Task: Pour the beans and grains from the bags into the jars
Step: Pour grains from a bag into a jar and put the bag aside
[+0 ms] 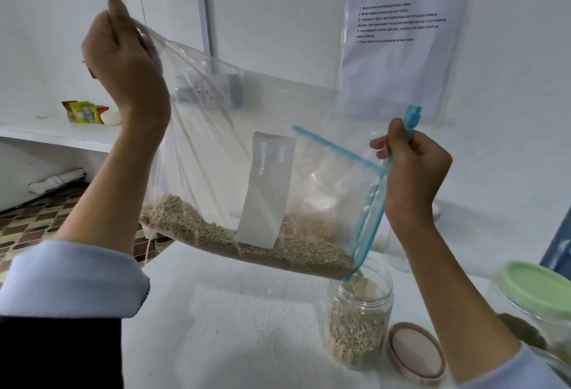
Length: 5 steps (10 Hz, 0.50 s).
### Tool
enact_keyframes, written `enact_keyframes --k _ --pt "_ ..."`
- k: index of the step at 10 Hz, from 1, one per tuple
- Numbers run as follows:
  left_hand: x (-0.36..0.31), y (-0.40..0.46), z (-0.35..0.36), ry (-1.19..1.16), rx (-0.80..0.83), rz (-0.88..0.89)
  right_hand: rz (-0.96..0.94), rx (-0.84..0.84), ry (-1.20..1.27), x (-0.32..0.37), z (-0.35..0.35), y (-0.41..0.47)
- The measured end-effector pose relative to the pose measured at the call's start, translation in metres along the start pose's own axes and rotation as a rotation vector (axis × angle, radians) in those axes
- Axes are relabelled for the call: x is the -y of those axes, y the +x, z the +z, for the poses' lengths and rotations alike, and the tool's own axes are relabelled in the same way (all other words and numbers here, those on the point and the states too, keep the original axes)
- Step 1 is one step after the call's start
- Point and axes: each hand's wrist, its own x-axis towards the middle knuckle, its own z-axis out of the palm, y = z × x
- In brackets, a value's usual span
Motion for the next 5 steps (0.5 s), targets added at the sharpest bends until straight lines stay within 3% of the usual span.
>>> enact_keyframes --k 2,5 --pt "0.0014 -0.004 0.0044 -0.17 -0.036 0.069 0.025 0.01 0.008 0.0025 -0.0045 0.0099" --pt "0.0003 -0.0061 0.0085 -0.139 -0.016 0.092 0.042 0.0 -0.033 -0.0006 -0.0064 0.0075"
